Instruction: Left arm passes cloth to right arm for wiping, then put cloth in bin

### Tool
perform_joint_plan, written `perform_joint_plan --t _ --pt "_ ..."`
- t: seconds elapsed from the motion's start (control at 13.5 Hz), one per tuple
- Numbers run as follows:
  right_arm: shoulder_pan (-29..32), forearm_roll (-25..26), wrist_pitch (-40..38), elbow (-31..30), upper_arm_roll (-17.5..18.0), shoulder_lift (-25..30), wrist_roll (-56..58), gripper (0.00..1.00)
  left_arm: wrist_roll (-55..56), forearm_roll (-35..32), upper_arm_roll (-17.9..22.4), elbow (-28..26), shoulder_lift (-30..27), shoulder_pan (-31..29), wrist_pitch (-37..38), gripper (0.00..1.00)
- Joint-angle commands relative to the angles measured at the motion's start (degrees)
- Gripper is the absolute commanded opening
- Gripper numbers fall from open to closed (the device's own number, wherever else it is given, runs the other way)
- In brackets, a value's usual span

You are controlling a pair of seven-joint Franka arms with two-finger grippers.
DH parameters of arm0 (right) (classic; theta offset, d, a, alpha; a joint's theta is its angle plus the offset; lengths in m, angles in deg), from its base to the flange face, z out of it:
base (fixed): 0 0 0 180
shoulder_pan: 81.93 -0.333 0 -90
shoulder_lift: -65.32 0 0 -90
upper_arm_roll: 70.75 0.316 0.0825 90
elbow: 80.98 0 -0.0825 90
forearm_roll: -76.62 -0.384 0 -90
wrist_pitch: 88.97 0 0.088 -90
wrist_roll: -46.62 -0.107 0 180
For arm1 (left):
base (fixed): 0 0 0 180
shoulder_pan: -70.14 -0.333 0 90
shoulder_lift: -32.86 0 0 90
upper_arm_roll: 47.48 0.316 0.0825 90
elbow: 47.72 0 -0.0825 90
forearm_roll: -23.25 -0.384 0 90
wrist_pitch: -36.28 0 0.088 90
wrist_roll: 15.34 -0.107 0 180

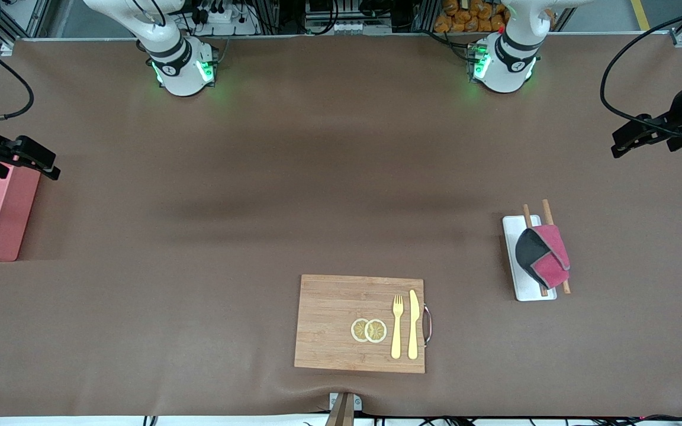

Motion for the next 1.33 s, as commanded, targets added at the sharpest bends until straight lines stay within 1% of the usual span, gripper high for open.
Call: perform_joint_plan --t 0.0,0.22,0.3,0.37,0.44,0.59,0.67,0.74,1.04,1.26 --pt "1.1 0.5 -0.4 0.1 0.8 -0.1 -0.5 1.00 1.0 0.9 -0.8 1.8 0.6 -0.7 1.5 1.00" --pt "1.0 0.5 -0.4 0.1 0.8 -0.1 -0.5 1.00 0.9 0.0 -0.9 1.9 0.7 -0.6 1.5 1.00" --pt "1.0 0.5 -0.4 0.1 0.8 -0.1 -0.5 1.00 -0.1 0.2 -0.9 1.3 0.9 -0.7 1.5 1.00" --pt "1.0 0.4 -0.4 0.2 0.9 -0.1 -0.6 1.00 0.1 1.1 -1.1 -0.4 1.2 -0.8 1.1 1.00" --pt "1.0 0.4 -0.4 0.2 0.8 -0.1 -0.6 1.00 0.5 1.6 -1.2 -2.9 1.5 -0.7 -1.5 1.00" --pt "1.0 0.4 -0.4 0.1 0.8 -0.1 -0.6 1.00 1.2 1.0 -1.2 -9.2 1.8 -1.0 -11.0 1.00" --pt "1.1 0.4 -0.4 0.1 0.8 -0.1 -0.6 1.00 1.0 0.8 -1.1 -12.3 2.7 -1.8 -17.1 1.00" --pt "1.1 0.4 -0.4 0.1 0.8 -0.1 -0.6 1.00 -0.1 0.6 -1.1 -14.1 4.0 -4.4 -22.3 1.00" --pt "1.1 0.2 -0.4 0.2 0.8 -0.1 -0.5 1.00 -0.3 0.4 -1.2 -14.2 13.4 -4.5 -31.1 1.00" --pt "1.1 0.2 -0.5 0.1 0.8 -0.2 -0.5 1.00 0.9 1.1 -1.4 -13.4 19.2 -4.5 -35.7 1.00"
